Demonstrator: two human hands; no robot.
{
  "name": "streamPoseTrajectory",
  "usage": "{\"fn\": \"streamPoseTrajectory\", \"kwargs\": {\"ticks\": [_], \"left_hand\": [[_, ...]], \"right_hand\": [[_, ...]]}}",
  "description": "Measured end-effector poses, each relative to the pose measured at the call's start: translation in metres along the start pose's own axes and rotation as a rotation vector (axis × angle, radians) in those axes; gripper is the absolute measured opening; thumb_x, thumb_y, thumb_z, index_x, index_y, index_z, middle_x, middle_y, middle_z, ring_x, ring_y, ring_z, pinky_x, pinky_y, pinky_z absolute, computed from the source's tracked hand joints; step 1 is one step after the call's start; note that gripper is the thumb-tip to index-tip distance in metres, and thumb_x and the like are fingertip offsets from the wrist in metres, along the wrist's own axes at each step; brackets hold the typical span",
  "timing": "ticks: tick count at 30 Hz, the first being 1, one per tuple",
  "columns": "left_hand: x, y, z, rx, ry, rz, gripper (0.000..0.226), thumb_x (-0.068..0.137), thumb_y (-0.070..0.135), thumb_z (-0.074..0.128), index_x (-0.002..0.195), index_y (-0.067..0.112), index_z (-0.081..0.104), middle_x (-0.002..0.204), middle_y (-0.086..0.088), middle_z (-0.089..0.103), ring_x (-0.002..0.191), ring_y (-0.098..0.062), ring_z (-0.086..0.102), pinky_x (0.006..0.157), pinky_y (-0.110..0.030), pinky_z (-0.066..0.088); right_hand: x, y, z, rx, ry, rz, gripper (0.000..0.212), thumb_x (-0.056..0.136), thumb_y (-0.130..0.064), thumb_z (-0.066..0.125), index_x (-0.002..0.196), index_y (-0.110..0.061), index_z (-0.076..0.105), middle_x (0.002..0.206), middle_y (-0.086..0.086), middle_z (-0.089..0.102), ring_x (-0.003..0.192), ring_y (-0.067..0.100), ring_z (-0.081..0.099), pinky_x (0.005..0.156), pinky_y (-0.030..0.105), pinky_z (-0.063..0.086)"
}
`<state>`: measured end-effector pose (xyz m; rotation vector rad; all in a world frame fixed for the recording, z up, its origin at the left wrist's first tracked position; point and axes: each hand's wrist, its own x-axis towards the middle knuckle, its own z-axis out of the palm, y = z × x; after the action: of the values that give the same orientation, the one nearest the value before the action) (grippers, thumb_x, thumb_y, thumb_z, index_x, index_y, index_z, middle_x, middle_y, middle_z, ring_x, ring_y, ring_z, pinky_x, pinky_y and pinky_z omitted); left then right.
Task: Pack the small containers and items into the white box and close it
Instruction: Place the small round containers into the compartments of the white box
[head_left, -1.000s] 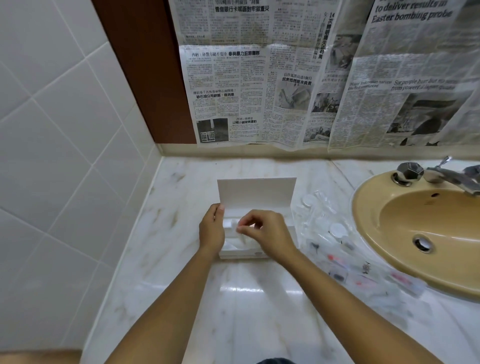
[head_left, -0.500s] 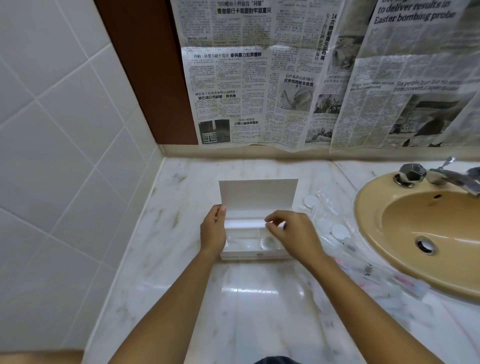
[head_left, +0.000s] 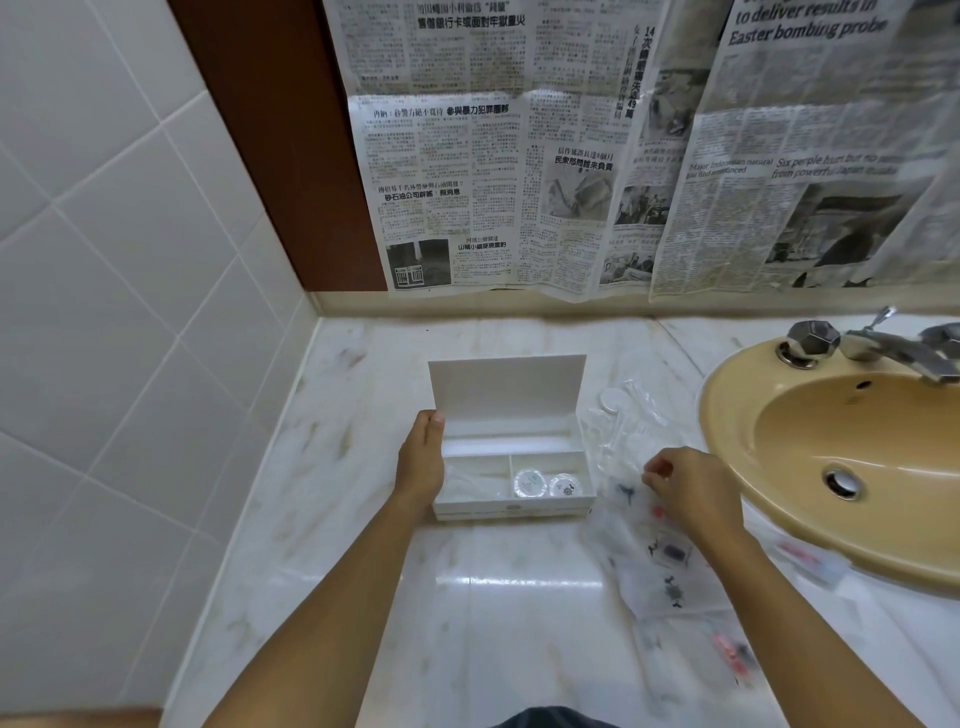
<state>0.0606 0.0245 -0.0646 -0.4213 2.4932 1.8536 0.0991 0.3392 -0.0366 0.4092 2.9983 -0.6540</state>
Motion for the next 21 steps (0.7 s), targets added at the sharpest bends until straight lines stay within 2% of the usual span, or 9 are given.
{"fn": "streamPoseTrajectory", "kwargs": {"ticks": [3, 5, 7, 9, 12, 16, 21], "left_hand": [[0.0, -0.002, 0.0, 0.039, 0.023, 0.028, 0.034, 0.107, 0.038, 0.032, 0.11, 0.016, 0.057, 0.105, 0.001, 0.064, 0.093, -0.013, 0.056, 0.076, -0.013, 0.04], [0.002, -0.005, 0.001, 0.091, 0.028, 0.045, 0.035, 0.107, 0.039, 0.031, 0.104, 0.015, 0.055, 0.099, -0.007, 0.064, 0.088, -0.02, 0.056, 0.074, -0.023, 0.042], [0.003, -0.007, 0.001, 0.119, 0.023, 0.052, 0.034, 0.107, 0.039, 0.031, 0.101, 0.014, 0.054, 0.098, -0.011, 0.063, 0.088, -0.027, 0.057, 0.073, -0.028, 0.043], [0.003, -0.007, 0.001, 0.102, 0.015, 0.047, 0.033, 0.107, 0.037, 0.031, 0.103, 0.013, 0.054, 0.1, -0.011, 0.063, 0.089, -0.025, 0.057, 0.072, -0.022, 0.043], [0.002, -0.006, 0.001, 0.031, 0.007, 0.022, 0.032, 0.108, 0.036, 0.032, 0.111, 0.016, 0.058, 0.106, 0.0, 0.064, 0.093, -0.009, 0.057, 0.07, -0.002, 0.038], [0.001, -0.004, 0.0, -0.027, 0.011, 0.0, 0.032, 0.108, 0.035, 0.033, 0.117, 0.018, 0.059, 0.111, 0.007, 0.064, 0.099, -0.001, 0.056, 0.075, -0.003, 0.038], [0.003, -0.006, 0.003, -0.061, 0.027, -0.014, 0.03, 0.107, 0.037, 0.034, 0.112, 0.023, 0.06, 0.109, 0.007, 0.065, 0.103, -0.009, 0.059, 0.084, -0.02, 0.042]], "right_hand": [[0.0, 0.001, 0.001, -0.009, 0.016, 0.011, 0.018, 0.081, -0.009, 0.061, 0.067, -0.019, 0.067, 0.06, -0.007, 0.065, 0.053, 0.01, 0.06, 0.055, 0.035, 0.054], [0.001, -0.002, -0.001, -0.019, 0.054, 0.0, 0.016, 0.081, -0.009, 0.059, 0.068, -0.014, 0.067, 0.063, -0.003, 0.067, 0.058, 0.016, 0.062, 0.054, 0.037, 0.055], [0.002, -0.008, -0.007, 0.007, 0.117, -0.045, 0.014, 0.085, -0.013, 0.06, 0.074, -0.014, 0.069, 0.069, -0.004, 0.068, 0.063, 0.018, 0.061, 0.054, 0.033, 0.052], [0.003, -0.02, -0.016, 0.089, 0.152, -0.091, 0.012, 0.089, -0.017, 0.062, 0.079, -0.018, 0.069, 0.076, -0.007, 0.068, 0.067, 0.014, 0.06, 0.054, 0.027, 0.045], [0.002, -0.046, -0.029, 0.244, 0.134, -0.153, 0.008, 0.09, -0.02, 0.065, 0.086, -0.022, 0.071, 0.082, -0.012, 0.069, 0.068, 0.003, 0.058, 0.058, 0.018, 0.041], [-0.008, -0.088, -0.026, 0.456, -0.026, -0.318, 0.004, 0.087, -0.02, 0.072, 0.085, -0.024, 0.073, 0.084, -0.014, 0.069, 0.063, -0.002, 0.055, 0.061, 0.013, 0.041], [-0.027, -0.127, 0.013, 0.163, -0.083, -0.604, 0.008, 0.089, -0.026, 0.066, 0.089, -0.024, 0.074, 0.092, -0.009, 0.063, 0.077, 0.006, 0.057, 0.07, 0.025, 0.048]]}}
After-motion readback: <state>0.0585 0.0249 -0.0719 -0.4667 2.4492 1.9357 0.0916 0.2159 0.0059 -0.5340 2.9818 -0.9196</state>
